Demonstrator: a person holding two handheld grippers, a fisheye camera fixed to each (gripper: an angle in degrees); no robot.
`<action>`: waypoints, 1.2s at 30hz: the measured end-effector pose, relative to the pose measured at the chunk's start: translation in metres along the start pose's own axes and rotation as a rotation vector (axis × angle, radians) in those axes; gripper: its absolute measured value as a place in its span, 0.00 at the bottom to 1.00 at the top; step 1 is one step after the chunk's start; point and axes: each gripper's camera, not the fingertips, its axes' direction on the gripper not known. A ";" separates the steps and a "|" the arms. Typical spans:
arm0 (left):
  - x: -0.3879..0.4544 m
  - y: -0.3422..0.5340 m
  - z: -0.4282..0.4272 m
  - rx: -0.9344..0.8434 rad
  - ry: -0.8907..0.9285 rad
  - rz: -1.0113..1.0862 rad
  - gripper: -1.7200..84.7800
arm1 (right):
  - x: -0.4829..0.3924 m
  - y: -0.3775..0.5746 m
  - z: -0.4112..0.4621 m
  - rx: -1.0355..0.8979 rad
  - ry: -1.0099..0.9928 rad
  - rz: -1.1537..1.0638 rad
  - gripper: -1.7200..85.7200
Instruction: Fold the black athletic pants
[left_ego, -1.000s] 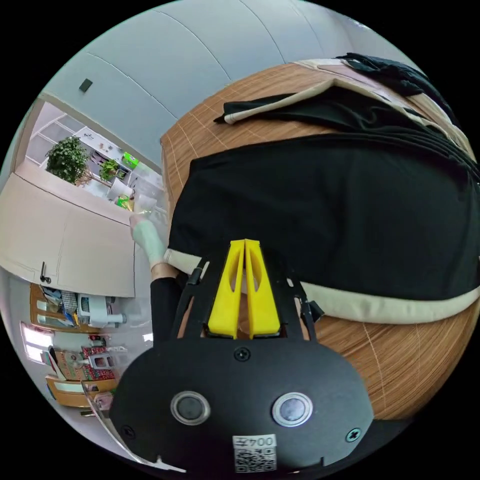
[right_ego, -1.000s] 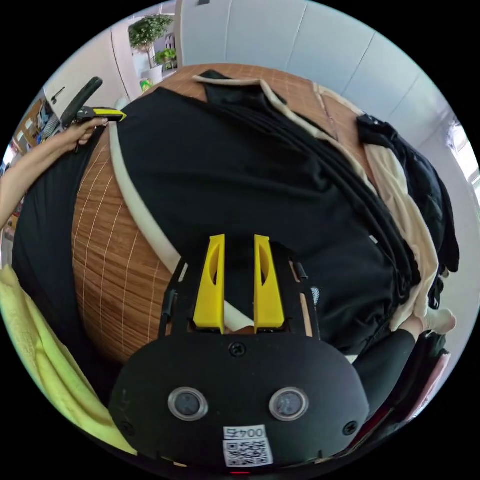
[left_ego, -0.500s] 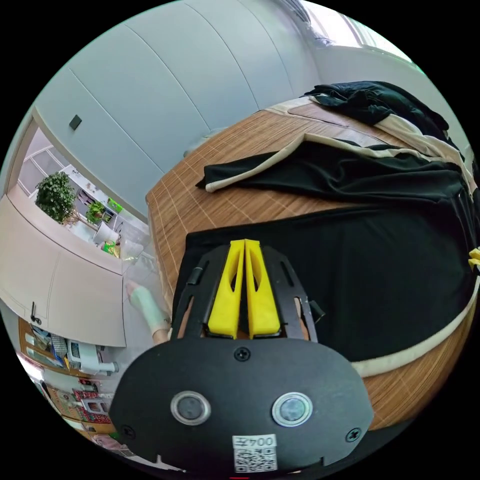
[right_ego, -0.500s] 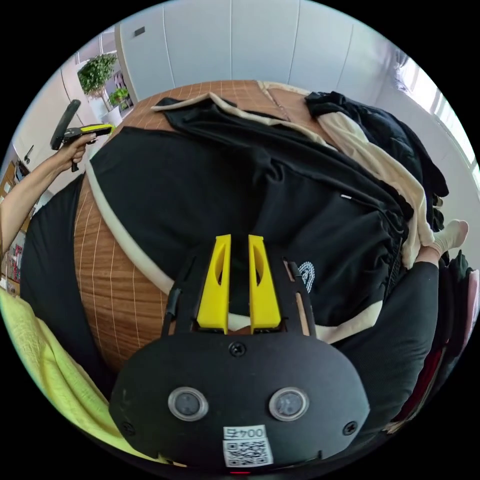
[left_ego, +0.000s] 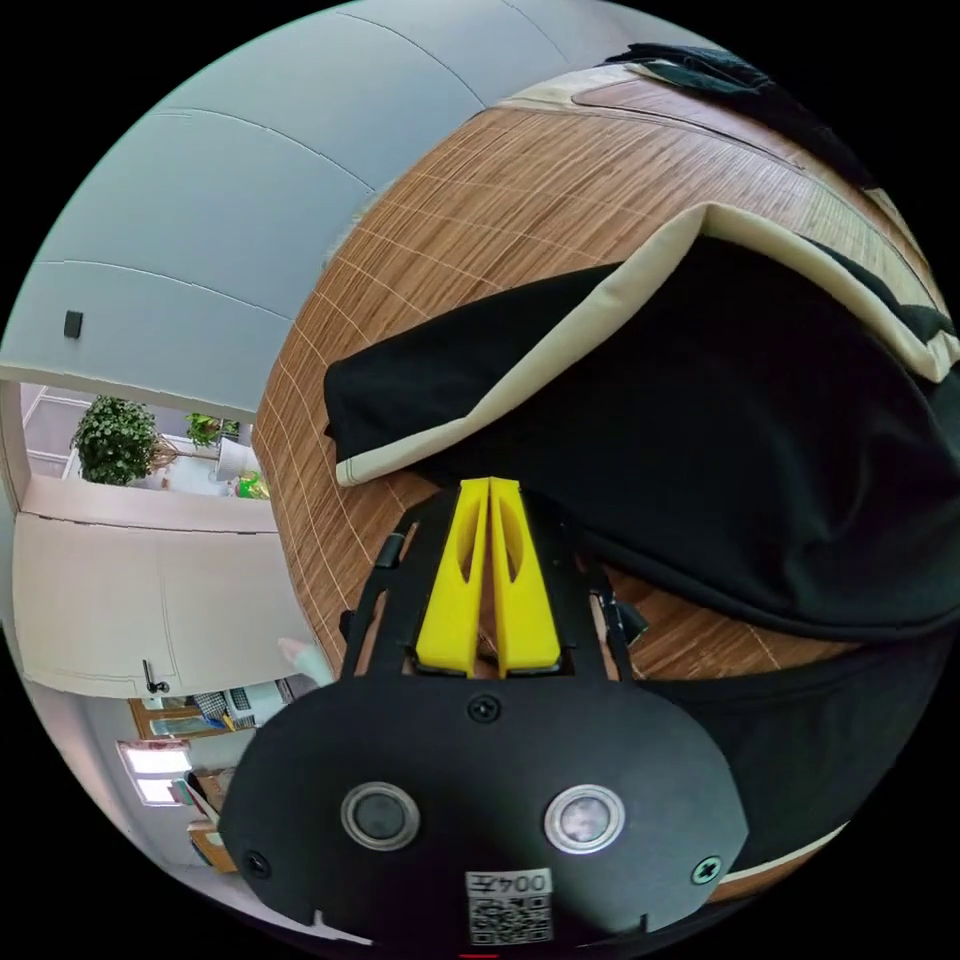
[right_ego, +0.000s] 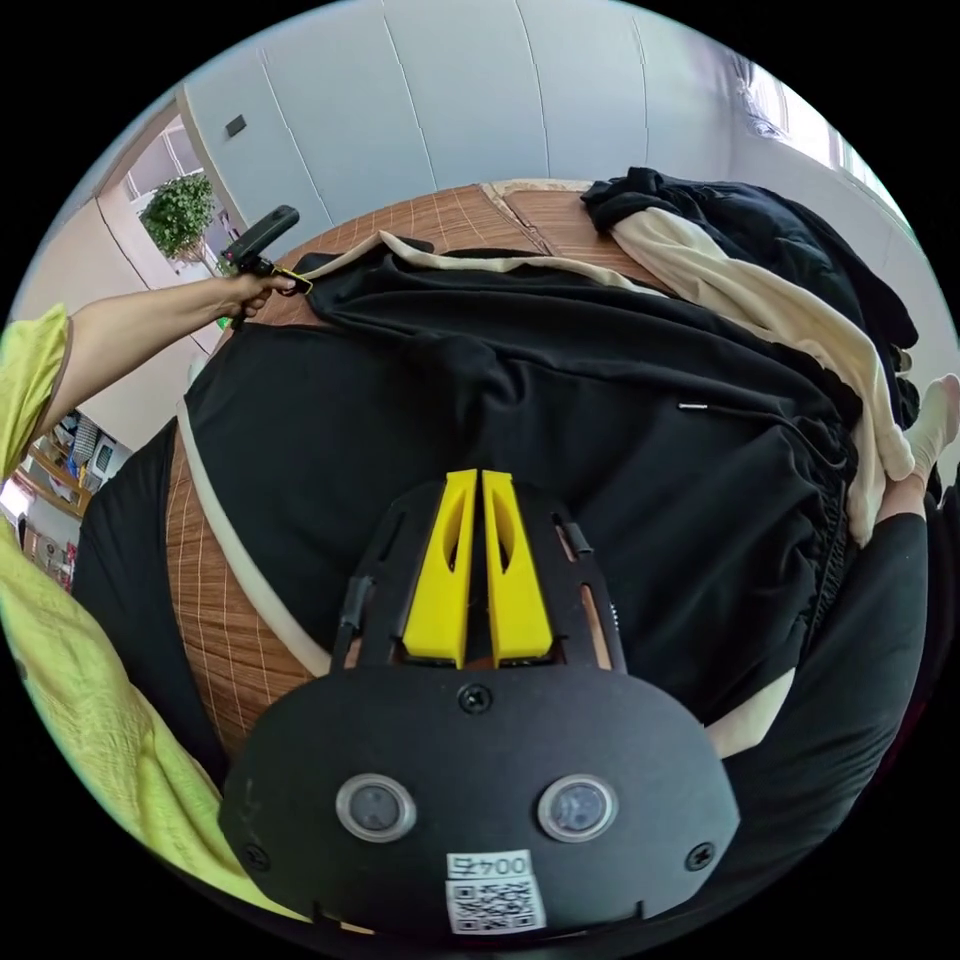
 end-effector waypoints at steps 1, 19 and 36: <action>-0.001 0.010 0.002 -0.019 -0.023 0.004 0.03 | 0.004 0.002 0.002 -0.002 -0.010 0.004 0.03; -0.111 0.283 -0.033 0.084 0.119 -0.394 0.03 | -0.033 0.061 0.003 0.145 -0.015 -0.243 0.11; -0.218 0.329 -0.014 0.186 0.538 -0.634 0.03 | -0.373 -0.196 0.178 0.044 0.024 -0.936 0.11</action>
